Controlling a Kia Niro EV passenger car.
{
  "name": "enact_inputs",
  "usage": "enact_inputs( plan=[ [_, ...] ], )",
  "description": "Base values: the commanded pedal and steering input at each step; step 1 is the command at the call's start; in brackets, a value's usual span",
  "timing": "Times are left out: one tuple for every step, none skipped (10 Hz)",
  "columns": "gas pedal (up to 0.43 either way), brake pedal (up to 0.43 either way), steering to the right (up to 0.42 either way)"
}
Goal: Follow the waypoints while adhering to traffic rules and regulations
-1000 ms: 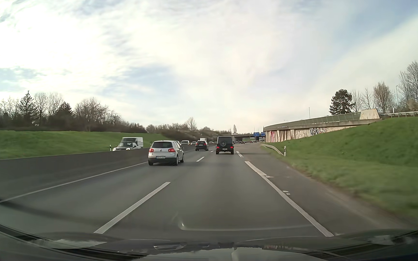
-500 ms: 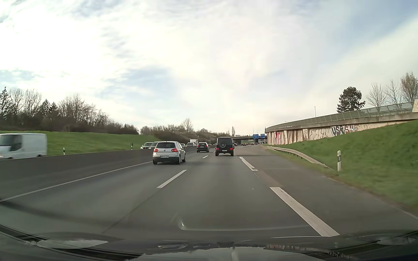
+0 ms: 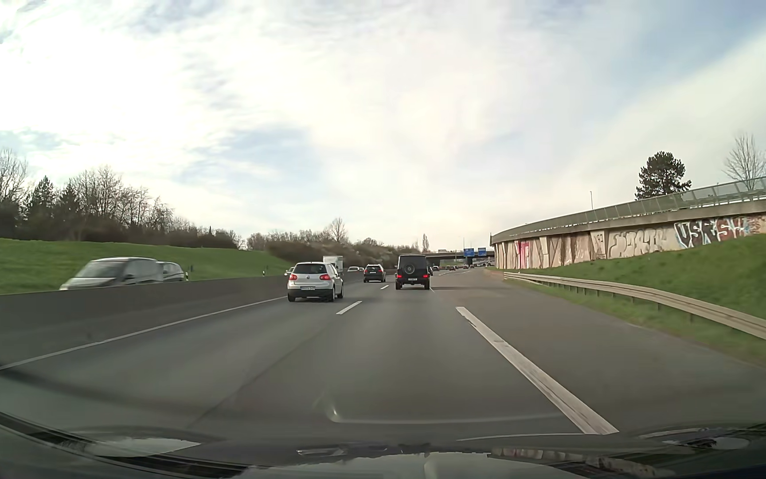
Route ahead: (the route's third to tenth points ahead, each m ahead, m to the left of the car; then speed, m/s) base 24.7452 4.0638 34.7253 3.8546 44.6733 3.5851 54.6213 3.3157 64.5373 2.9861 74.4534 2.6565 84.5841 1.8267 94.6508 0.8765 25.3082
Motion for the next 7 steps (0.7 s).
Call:
enact_inputs(
  plan=[
    [0.319, 0.0, 0.0],
    [0.319, 0.0, 0.0],
    [0.319, 0.0, 0.0],
    [0.319, 0.0, 0.0],
    [0.319, 0.0, 0.0],
    [0.319, 0.0, 0.0],
    [0.319, 0.0, 0.001]
  ],
)
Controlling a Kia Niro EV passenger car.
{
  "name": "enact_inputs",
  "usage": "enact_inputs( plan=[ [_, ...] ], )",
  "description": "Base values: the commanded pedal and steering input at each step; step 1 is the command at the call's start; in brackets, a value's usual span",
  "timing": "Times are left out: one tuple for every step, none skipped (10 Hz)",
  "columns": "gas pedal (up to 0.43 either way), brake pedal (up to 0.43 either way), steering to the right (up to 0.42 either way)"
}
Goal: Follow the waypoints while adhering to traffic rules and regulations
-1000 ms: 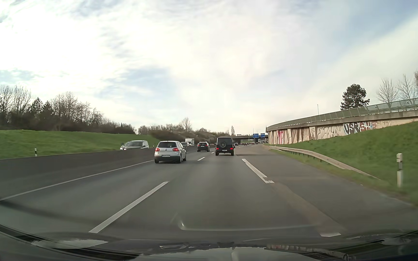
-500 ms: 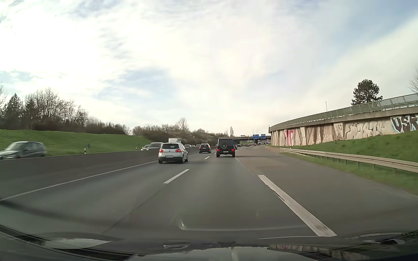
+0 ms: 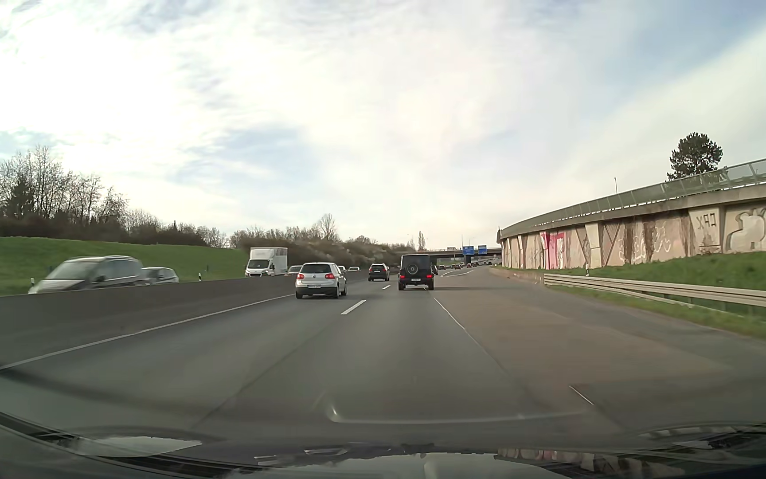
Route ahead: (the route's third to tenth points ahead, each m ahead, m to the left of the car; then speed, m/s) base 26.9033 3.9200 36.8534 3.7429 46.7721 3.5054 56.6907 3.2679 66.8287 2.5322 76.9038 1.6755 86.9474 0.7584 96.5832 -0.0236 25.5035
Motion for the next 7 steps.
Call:
enact_inputs(
  plan=[
    [0.319, 0.0, 0.001],
    [0.319, 0.0, 0.001],
    [0.319, 0.0, 0.001],
    [0.319, 0.0, 0.001],
    [0.319, 0.0, 0.0],
    [0.319, 0.0, -0.002],
    [0.319, 0.0, -0.001]
  ],
)
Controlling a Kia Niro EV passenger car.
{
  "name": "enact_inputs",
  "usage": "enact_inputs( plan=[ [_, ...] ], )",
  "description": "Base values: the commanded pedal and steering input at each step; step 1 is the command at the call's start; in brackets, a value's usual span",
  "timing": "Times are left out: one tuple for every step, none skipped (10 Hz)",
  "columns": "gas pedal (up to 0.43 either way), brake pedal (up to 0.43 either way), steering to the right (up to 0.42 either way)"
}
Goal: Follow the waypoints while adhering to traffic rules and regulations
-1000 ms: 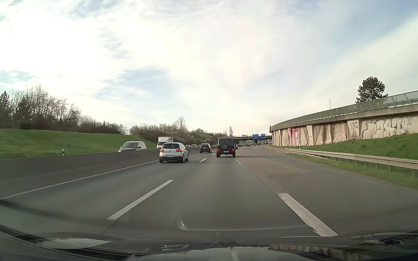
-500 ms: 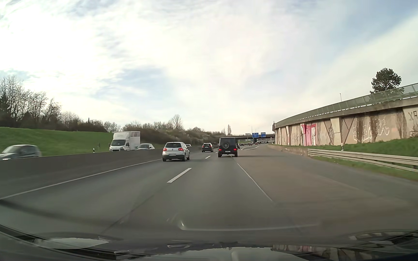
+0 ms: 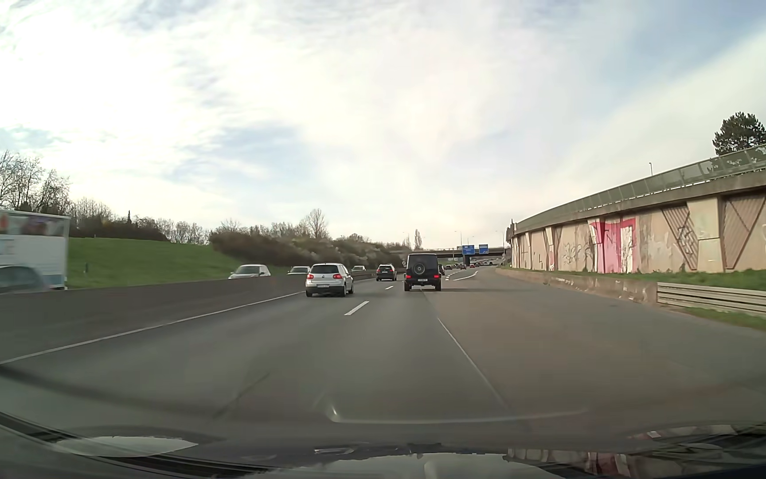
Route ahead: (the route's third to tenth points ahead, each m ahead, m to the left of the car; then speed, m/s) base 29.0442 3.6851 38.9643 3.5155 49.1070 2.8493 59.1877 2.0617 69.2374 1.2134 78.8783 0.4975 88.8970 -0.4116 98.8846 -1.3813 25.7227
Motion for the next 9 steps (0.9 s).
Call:
enact_inputs(
  plan=[
    [0.319, 0.0, 0.002],
    [0.319, 0.0, 0.005],
    [0.319, 0.0, 0.006],
    [0.319, 0.0, 0.006],
    [0.319, 0.0, 0.006],
    [0.319, 0.0, 0.006],
    [0.319, 0.0, 0.007],
    [0.319, 0.0, 0.008],
    [0.319, 0.0, 0.008]
  ],
)
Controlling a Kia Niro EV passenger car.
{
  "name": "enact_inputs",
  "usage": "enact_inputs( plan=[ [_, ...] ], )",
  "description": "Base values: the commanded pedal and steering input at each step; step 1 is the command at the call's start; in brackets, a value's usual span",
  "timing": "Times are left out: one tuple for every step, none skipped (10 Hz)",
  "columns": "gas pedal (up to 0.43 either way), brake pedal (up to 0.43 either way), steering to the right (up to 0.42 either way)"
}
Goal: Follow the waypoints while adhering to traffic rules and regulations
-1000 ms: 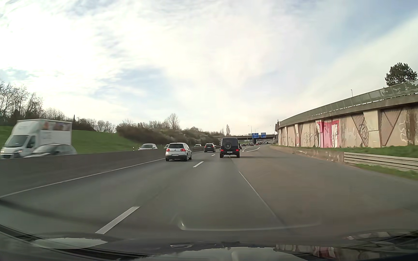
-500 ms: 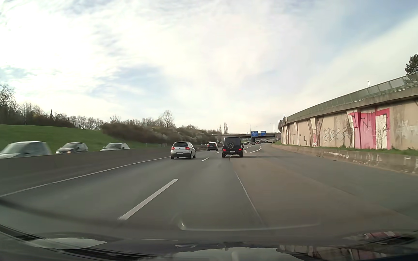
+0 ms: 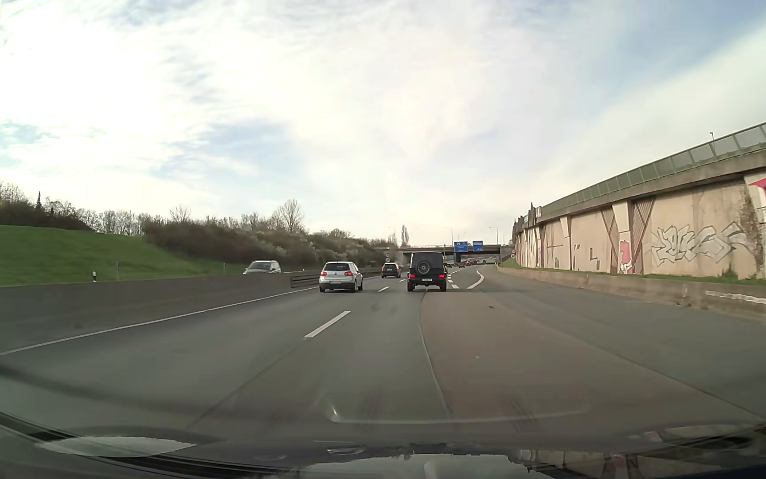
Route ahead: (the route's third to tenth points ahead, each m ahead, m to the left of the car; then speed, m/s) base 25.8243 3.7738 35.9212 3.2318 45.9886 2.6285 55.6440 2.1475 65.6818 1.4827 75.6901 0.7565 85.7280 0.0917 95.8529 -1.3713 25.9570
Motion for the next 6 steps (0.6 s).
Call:
enact_inputs(
  plan=[
    [0.319, 0.0, 0.008],
    [0.311, 0.0, 0.008],
    [0.287, 0.0, 0.008],
    [0.287, 0.0, 0.008],
    [0.287, 0.0, 0.007],
    [0.287, 0.0, 0.006]
  ],
)
